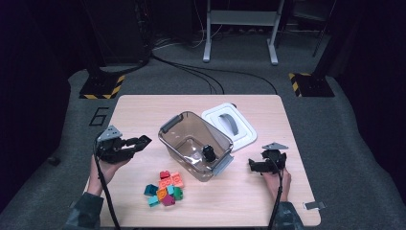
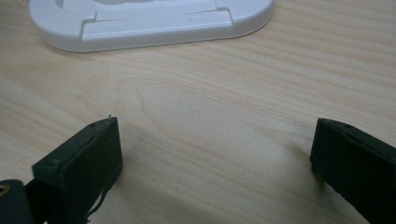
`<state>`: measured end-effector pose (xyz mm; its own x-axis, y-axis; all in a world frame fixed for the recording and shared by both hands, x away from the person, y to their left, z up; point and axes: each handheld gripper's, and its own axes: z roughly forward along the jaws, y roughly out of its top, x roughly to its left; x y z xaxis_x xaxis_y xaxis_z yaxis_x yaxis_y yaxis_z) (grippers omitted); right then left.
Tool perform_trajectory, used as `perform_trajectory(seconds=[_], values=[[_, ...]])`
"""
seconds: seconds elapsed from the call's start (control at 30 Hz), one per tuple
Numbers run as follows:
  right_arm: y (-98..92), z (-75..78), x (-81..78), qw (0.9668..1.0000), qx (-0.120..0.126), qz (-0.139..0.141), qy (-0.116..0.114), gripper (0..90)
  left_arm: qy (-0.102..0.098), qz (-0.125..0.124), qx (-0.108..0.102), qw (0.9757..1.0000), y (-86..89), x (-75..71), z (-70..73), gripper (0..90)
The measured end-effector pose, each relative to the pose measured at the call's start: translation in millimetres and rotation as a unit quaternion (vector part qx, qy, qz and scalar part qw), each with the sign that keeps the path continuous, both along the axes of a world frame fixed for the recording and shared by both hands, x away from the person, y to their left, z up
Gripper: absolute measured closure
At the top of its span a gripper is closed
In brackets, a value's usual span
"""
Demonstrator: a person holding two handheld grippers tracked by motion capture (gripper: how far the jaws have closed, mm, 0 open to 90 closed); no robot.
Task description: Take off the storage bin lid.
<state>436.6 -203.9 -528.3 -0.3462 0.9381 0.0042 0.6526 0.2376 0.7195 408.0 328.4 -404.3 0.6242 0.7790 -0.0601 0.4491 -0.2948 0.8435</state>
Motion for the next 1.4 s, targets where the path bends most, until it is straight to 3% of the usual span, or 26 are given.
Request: perform_trajectory(seconds=[0.27,0.6,1.0,1.4], values=[[0.0,0.0,0.0,1.0,0.0,0.0,0.0,1.4,-0.01,-0.018,0.007,0.9998,-13.8,9.7,18.8,58.9],[0.1,0.0,0.0,1.0,0.0,0.0,0.0,1.4,-0.012,-0.041,0.016,0.999,-39.9,22.7,28.8,58.8],[0.1,-0.1,-0.1,1.0,0.0,0.0,0.0,1.4,0.003,-0.063,0.032,0.9975,-72.6,32.6,18.4,58.9],[0.1,0.0,-0.1,1.0,0.0,0.0,0.0,1.4,0.02,-0.062,0.042,0.997,-79.5,38.8,5.6,58.8]])
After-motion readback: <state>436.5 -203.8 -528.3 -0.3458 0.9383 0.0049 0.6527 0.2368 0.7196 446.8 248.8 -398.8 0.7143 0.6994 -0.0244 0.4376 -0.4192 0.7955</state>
